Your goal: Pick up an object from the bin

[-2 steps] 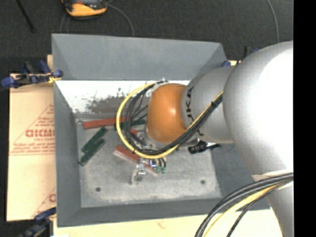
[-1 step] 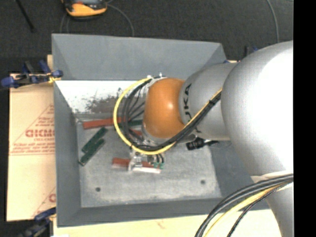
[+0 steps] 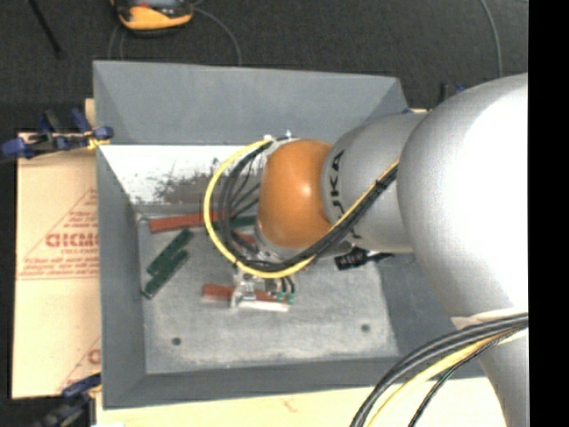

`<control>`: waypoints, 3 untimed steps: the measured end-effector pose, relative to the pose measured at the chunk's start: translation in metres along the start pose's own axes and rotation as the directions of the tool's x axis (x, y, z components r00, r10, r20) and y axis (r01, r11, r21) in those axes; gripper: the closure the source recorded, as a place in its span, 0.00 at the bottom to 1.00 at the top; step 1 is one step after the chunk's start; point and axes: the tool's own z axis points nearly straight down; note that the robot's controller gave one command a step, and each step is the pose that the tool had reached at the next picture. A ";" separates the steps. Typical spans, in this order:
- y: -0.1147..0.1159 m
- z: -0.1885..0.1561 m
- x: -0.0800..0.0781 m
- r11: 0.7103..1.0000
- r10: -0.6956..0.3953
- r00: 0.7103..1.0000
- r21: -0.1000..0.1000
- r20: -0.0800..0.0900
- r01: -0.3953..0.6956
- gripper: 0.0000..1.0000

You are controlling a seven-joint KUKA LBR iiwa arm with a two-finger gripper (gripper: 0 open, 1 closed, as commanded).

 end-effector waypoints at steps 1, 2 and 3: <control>0.000 -0.002 0.001 1.000 0.001 1.000 -0.001 0.006 -0.001 1.00; -0.001 -0.014 0.001 1.000 0.000 1.000 -0.002 0.010 0.000 1.00; -0.001 -0.024 0.001 1.000 0.000 1.000 -0.002 0.010 0.000 1.00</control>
Offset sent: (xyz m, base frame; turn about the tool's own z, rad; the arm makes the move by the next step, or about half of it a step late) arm 0.0001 0.0000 0.0258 0.0000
